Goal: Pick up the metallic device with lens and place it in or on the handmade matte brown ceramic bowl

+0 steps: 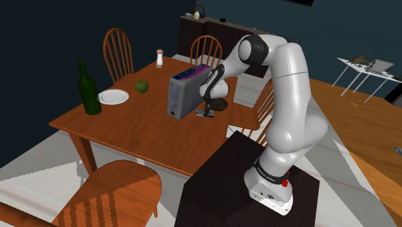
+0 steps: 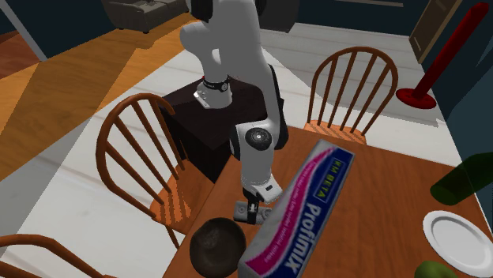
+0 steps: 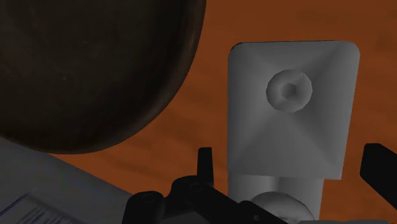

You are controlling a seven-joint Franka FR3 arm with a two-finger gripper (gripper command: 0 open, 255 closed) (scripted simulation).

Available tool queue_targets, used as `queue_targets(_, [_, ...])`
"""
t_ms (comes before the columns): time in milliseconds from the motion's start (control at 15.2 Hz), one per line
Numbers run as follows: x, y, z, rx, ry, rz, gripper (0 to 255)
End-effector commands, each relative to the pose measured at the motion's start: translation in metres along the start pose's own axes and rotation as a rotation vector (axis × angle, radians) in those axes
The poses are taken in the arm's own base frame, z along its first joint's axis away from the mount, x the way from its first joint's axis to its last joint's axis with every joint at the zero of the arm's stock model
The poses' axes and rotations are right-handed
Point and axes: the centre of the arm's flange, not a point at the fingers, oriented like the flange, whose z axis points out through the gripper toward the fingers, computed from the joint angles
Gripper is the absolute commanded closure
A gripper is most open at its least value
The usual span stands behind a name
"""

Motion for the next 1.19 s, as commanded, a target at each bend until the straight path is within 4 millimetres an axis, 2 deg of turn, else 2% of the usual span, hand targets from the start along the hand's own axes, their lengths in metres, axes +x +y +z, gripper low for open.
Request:
queue_targets(0, [-0.0005,-0.0009,0.0107,0.004,-0.002,0.0,0])
queue_targets(594, [-0.0006,-0.0009,0.0137,0.004,-0.002,0.0,0])
queue_targets(660, [-0.0006,-0.0009,0.0137,0.004,-0.002,0.0,255])
queue_targets(1122, [-0.0003,-0.0009,0.0137,0.004,-0.002,0.0,255])
